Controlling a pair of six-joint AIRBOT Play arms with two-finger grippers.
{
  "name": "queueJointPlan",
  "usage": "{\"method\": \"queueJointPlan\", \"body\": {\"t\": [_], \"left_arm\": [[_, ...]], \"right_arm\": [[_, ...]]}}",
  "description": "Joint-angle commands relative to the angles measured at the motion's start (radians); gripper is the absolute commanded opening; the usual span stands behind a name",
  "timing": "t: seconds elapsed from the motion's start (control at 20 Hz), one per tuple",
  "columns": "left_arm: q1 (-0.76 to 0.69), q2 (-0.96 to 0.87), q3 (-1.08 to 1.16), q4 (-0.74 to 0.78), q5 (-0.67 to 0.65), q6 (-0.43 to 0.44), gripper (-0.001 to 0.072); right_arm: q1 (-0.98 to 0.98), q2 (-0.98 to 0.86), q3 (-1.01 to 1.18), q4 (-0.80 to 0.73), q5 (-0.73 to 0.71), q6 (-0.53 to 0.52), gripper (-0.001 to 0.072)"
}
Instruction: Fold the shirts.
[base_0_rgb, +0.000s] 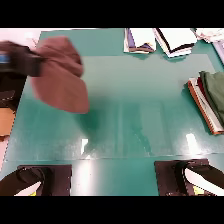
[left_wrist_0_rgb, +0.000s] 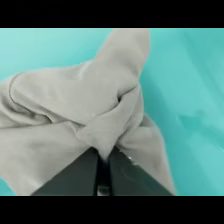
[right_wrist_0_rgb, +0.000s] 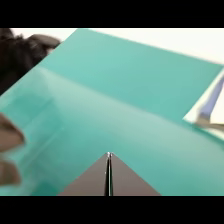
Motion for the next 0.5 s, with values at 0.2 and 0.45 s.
{"method": "queueJointPlan", "body": {"t": [0.2, 0.45], "left_arm": [[-0.240, -0.401, 0.046, -0.226, 0.161, 0.087, 0.0672], [-0.085, -0.473, 0.045, -0.213, 0.267, 0.063, 0.0671]], "right_arm": [[0.000, -0.001, 0.059, -0.066, 0.025, 0.031, 0.0016], [0.000, 0.000, 0.059, -0.068, 0.062, 0.031, 0.0016]]}}
